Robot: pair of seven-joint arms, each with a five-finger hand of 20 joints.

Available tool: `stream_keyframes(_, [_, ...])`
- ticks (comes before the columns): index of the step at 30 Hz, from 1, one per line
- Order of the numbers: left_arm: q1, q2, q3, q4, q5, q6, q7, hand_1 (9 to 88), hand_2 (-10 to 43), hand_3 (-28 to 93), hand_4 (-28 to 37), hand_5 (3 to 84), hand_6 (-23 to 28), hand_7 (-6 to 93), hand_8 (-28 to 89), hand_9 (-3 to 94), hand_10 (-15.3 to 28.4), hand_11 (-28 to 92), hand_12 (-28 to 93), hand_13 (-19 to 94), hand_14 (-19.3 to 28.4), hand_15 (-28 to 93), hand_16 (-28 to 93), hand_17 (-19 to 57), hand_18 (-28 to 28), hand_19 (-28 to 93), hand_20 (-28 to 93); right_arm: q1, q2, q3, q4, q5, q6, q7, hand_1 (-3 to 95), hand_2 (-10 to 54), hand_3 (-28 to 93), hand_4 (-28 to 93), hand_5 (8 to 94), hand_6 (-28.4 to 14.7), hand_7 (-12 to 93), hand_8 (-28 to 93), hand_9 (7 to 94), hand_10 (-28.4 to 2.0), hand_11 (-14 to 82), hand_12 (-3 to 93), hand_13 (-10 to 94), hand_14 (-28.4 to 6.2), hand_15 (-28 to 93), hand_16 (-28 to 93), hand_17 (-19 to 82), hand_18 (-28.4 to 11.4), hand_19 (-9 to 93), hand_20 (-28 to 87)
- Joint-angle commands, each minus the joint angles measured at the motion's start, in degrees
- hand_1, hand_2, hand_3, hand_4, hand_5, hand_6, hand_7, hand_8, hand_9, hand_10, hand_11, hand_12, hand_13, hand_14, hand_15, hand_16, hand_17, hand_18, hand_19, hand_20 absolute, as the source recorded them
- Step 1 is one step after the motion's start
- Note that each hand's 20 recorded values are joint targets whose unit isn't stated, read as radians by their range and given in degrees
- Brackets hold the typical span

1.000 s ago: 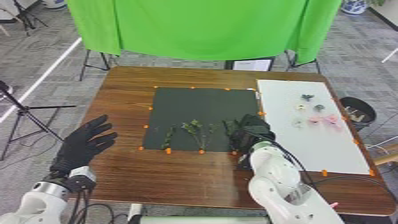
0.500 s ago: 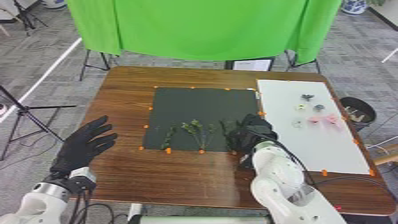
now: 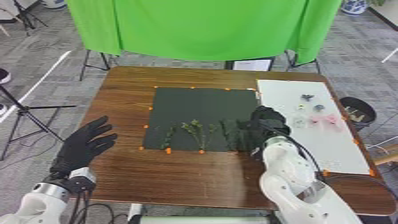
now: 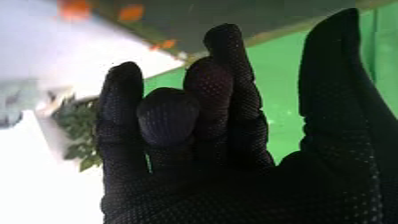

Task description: Arrange flowers

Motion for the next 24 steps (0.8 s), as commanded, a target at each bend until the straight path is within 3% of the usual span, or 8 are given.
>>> stream_keyframes(1, [1.5, -0.18, -0.72, -0.60, 0.06, -0.19, -0.31, 25.4, -3.5, 72, -28.3, 30.6, 5.8, 22.1, -12, 25.4, 13.5, 29, 15, 23, 17.9, 42, -5, -7.6, 22.4, 47, 6, 2.7, 6.4, 5.7, 0.3, -0.4, 2.2, -3.5, 23.5, -9.5, 84, -25, 48.2, -5.5, 40, -14, 53.1, -15.5, 51.9, 34.8, 57, -11.8, 79, 28, 25, -21.1, 78, 38])
stream_keyframes(3, [1.6, -0.69, -0.90, -0.76, 0.29, -0.22, -0.30, 25.5, -3.5, 72, -28.3, 30.6, 5.8, 22.1, -12, 25.4, 13.5, 29, 15, 23, 17.9, 42, -5, -7.6, 22.4, 47, 6, 2.9, 8.2, 6.3, 1.1, -2.4, 3.0, -2.8, 24.4, -9.5, 86, -26, 42.5, -5.2, 43, -16, 46.9, -15.3, 48.3, 30.6, 52, -12.3, 78, 25, 24, -20.9, 77, 38])
stream_keyframes(5, [1.8, -0.35, -0.82, -0.78, 0.02, 0.09, -0.08, 25.5, -3.4, 72, -28.3, 30.6, 5.8, 22.1, -12, 25.4, 13.5, 29, 15, 23, 17.9, 42, -5, -7.6, 22.4, 47, 6, 2.8, 10.1, 7.0, 1.8, -2.7, 3.4, -3.1, 25.8, -9.5, 87, -26, 38.4, -5.1, 44, -17, 41.9, -15.1, 43.2, 27.7, 48, -12.6, 77, 24, 23, -20.5, 77, 38])
stream_keyframes(11, [2.1, -0.79, -1.23, -0.97, 0.12, 0.19, -0.06, 25.5, -3.4, 72, -28.2, 30.7, 5.8, 22.0, -12, 25.5, 13.5, 29, 15, 23, 18.0, 42, -5, -7.6, 22.5, 47, 6, 0.9, 14.5, 9.0, 3.5, -5.7, -0.6, -8.3, 29.7, -9.5, 89, -28, 31.1, -3.5, 45, -19, 35.8, -13.0, 32.5, 24.5, 42, -11.8, 76, 20, 19, -19.3, 74, 38])
stream_keyframes(17, [2.0, -0.69, -1.24, -0.97, 0.05, 0.28, 0.09, 25.5, -3.5, 72, -28.3, 30.7, 5.8, 22.0, -12, 25.5, 13.5, 29, 15, 23, 17.9, 42, -5, -7.6, 22.5, 47, 6, -1.1, 15.7, 11.4, 3.1, -4.7, -6.7, -7.2, 30.5, -9.5, 90, -28, 31.6, -3.2, 43, -19, 38.4, -11.3, 24.9, 21.6, 41, -11.4, 76, 18, 18, -19.3, 72, 39])
stream_keyframes(24, [2.0, -0.73, -1.41, -0.92, 0.14, 0.05, 0.11, 25.5, -3.4, 72, -28.2, 30.7, 5.8, 22.1, -12, 25.4, 13.5, 29, 15, 23, 18.0, 42, -5, -7.6, 22.5, 47, 6, -2.5, 16.9, 13.6, 3.7, -3.1, -11.6, -11.0, 30.0, -9.5, 90, -28, 35.4, -1.7, 38, -18, 45.7, -8.9, 15.7, 16.5, 44, -9.7, 71, 17, 17, -19.2, 70, 40])
